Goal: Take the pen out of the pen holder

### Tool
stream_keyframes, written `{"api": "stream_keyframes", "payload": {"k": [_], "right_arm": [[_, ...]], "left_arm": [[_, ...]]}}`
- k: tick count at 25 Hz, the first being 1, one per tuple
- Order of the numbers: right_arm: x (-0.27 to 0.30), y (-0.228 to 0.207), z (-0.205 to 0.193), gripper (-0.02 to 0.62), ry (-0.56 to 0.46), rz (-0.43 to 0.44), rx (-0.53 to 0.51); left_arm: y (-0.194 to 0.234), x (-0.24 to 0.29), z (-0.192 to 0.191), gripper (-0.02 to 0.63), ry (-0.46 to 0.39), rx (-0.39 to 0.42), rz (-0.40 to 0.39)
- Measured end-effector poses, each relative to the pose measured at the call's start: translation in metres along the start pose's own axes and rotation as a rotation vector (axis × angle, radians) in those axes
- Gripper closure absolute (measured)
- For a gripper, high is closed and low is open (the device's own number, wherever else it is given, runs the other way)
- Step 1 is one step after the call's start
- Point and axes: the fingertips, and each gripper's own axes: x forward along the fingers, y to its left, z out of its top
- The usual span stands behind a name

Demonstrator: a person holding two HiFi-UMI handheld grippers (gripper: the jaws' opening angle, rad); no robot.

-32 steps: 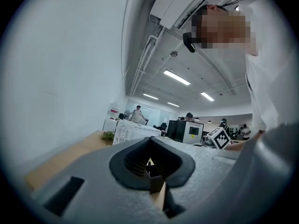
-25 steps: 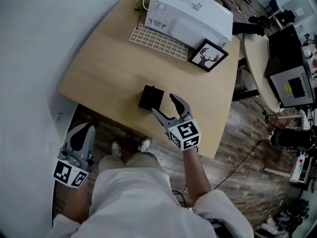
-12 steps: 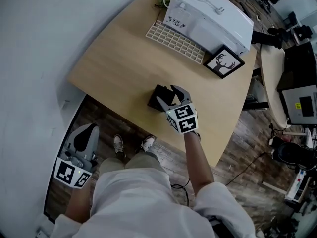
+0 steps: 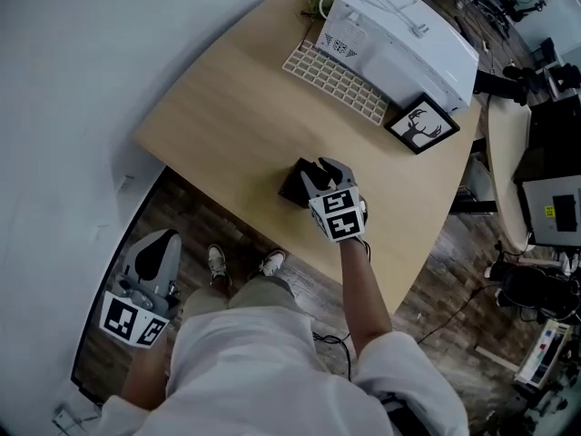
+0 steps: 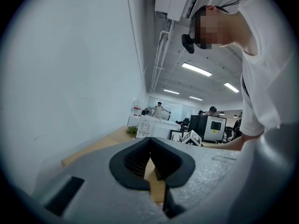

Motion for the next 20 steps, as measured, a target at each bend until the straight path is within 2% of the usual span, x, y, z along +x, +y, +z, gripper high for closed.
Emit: {"api": "stream_keyframes", "payload": {"k": [12,20], "right_arm": [[-0.006,0.0,0.006,0.527,-0.026,-0.051,-0.006],[-0.019,-0.002,0.008,0.545,-0.078,-0.072,0.053]], "left_arm": [[0.003,-0.007,0.0,0.592,-0.001,-0.012,0.005],[0.002,-0.009,0.002,0.592,-0.009,-0.018,-0.013]]}}
